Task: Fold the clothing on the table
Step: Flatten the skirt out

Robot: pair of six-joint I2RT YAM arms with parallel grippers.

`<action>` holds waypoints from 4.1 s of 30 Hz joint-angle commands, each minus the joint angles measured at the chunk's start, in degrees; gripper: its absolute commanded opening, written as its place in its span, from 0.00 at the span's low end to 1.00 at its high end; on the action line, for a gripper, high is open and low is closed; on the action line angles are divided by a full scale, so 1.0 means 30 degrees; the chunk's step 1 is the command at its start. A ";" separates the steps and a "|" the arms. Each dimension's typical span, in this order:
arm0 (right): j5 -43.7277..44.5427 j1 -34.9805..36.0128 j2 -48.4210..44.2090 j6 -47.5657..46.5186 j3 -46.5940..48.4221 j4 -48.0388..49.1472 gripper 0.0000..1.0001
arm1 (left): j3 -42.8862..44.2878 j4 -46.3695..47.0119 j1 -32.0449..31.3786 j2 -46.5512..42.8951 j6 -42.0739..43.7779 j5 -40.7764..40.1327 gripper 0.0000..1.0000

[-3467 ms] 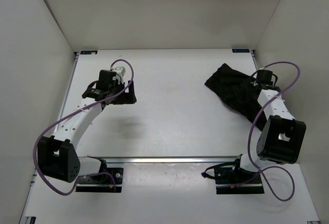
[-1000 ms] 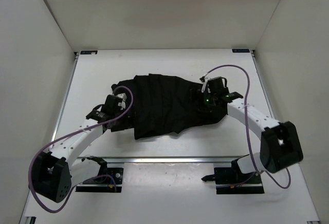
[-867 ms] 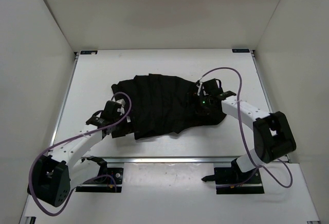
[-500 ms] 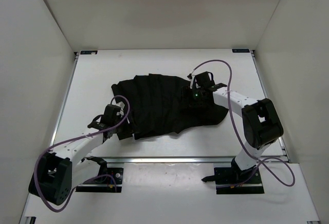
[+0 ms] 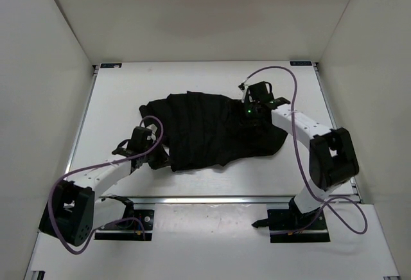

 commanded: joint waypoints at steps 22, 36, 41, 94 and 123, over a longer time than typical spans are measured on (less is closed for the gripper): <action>0.2963 0.4341 -0.6831 0.1360 -0.5103 0.1768 0.85 | 1.4940 0.1023 0.0532 0.4806 -0.2379 0.1134 0.00; 0.5370 0.6160 -0.1648 -0.0368 -0.0887 0.5463 0.89 | 1.5499 -0.0499 0.0181 0.4397 -0.0916 -0.0535 0.00; 0.4870 0.6247 0.0143 -0.0811 0.0057 0.7012 0.84 | 1.6145 -0.0792 0.0590 0.4046 -0.0654 -0.0213 0.00; 0.6215 0.2118 -0.2021 -0.3915 -0.4749 0.5463 0.00 | 1.4301 -0.3545 0.1559 0.2141 0.2071 -0.0742 0.00; 0.1149 -0.7084 -0.6478 -0.3388 -0.3692 0.1128 0.00 | 0.9411 -0.8908 0.0184 -0.1459 0.5617 -0.1563 0.00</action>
